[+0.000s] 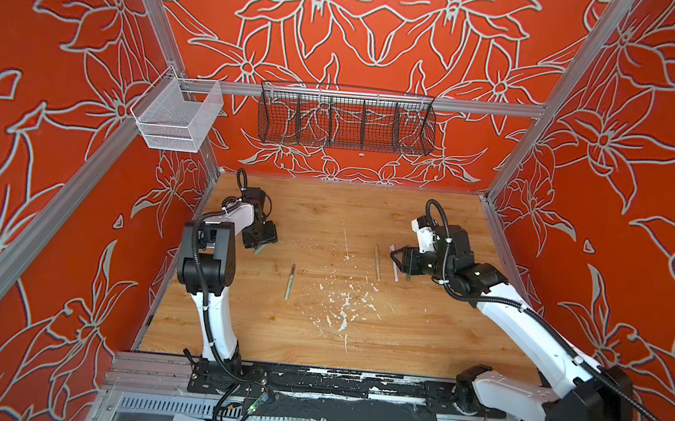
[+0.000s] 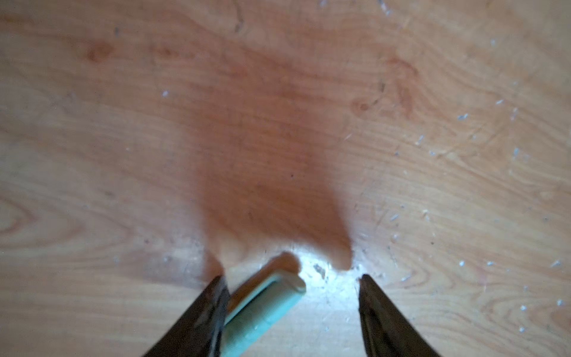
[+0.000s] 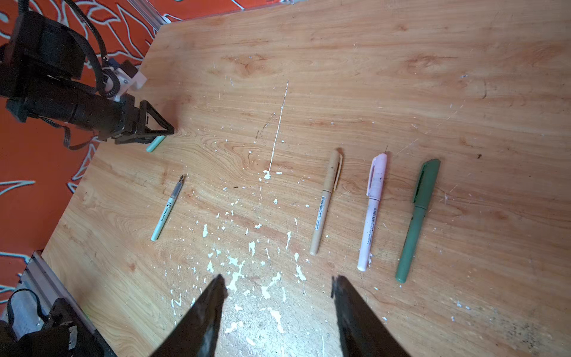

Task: Insert the pens into the pen caps
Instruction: 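Grasp the mint-green cap with the left gripper and lift it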

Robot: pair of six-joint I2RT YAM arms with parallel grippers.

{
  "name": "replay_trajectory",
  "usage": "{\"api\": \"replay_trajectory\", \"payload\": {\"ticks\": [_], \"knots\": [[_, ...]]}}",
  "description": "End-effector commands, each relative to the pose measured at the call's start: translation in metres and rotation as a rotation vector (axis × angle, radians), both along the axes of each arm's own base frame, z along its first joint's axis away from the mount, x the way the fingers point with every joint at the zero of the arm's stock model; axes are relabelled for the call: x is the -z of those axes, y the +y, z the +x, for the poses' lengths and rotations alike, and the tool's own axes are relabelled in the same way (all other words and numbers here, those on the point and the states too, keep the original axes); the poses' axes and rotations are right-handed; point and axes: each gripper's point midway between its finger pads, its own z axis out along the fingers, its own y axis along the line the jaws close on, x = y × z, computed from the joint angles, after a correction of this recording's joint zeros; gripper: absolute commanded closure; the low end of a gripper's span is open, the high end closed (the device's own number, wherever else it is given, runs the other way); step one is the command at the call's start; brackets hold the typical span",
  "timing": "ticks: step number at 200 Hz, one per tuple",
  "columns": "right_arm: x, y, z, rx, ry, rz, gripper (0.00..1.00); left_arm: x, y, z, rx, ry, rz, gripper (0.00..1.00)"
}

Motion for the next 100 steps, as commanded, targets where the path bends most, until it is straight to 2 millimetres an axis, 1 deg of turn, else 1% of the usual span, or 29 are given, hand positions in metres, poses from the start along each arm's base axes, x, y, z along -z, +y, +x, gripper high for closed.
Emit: {"api": "replay_trajectory", "payload": {"ticks": [1,27,54,74,100], "knots": [[-0.006,0.000,-0.001,-0.010,-0.042,-0.003,0.42,-0.007,-0.003,-0.016,-0.008,0.048,-0.027,0.36],[-0.006,0.002,0.000,-0.013,-0.042,0.005,0.42,-0.010,-0.004,-0.023,-0.009,0.051,-0.023,0.38],[-0.006,0.004,-0.001,-0.019,-0.038,0.016,0.42,-0.008,0.006,-0.030,-0.008,0.092,0.036,0.42],[-0.005,0.005,-0.001,-0.022,-0.033,0.021,0.44,-0.010,0.018,-0.032,-0.009,0.124,0.102,0.45],[-0.006,0.005,-0.001,-0.023,-0.033,0.026,0.46,-0.011,0.024,-0.033,0.031,0.152,0.147,0.50]]}}
